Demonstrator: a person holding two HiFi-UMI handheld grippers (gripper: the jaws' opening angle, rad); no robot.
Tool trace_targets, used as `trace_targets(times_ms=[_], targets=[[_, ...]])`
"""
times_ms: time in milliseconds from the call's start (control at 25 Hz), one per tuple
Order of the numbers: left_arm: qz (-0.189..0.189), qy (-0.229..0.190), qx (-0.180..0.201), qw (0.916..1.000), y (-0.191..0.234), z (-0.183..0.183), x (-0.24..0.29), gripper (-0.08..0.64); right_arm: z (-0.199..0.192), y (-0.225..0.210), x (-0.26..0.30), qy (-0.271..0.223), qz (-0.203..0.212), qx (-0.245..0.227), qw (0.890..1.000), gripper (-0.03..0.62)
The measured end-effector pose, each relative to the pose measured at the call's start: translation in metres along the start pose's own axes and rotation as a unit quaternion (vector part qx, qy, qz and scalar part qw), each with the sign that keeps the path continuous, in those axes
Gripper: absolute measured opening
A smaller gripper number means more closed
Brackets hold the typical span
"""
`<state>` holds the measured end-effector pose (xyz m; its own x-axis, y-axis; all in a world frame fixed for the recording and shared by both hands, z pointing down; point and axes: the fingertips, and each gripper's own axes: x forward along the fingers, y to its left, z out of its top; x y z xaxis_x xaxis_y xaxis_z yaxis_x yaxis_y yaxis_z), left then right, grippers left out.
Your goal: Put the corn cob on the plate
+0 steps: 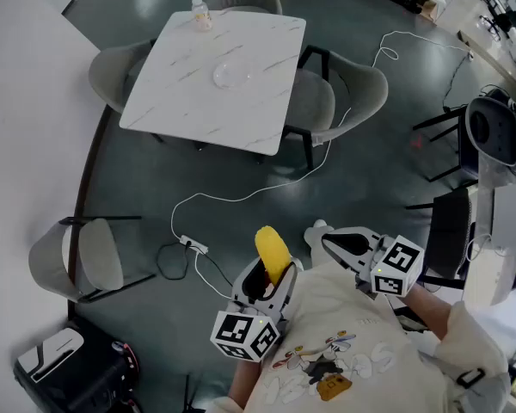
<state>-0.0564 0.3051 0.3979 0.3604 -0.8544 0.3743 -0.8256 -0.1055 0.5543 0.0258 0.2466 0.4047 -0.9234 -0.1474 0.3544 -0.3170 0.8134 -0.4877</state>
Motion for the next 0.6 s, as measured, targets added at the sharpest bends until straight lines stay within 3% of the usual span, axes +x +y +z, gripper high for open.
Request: trace_targets(times_ms=[480,600], targets=[[-0.035,0.023,0.003,0.9991,-0.093,-0.021,0.047,0.249,-0.014,-0.032,-0.112,-0.032,-0.047,0.012,0.998,0.006],[-0.04,0.038,0.009,0.9985,-0.114,-0.029,0.059,0.249,-0.015,-0.039,-0.123,-0.039,-0.031,0.029,0.998,0.006]])
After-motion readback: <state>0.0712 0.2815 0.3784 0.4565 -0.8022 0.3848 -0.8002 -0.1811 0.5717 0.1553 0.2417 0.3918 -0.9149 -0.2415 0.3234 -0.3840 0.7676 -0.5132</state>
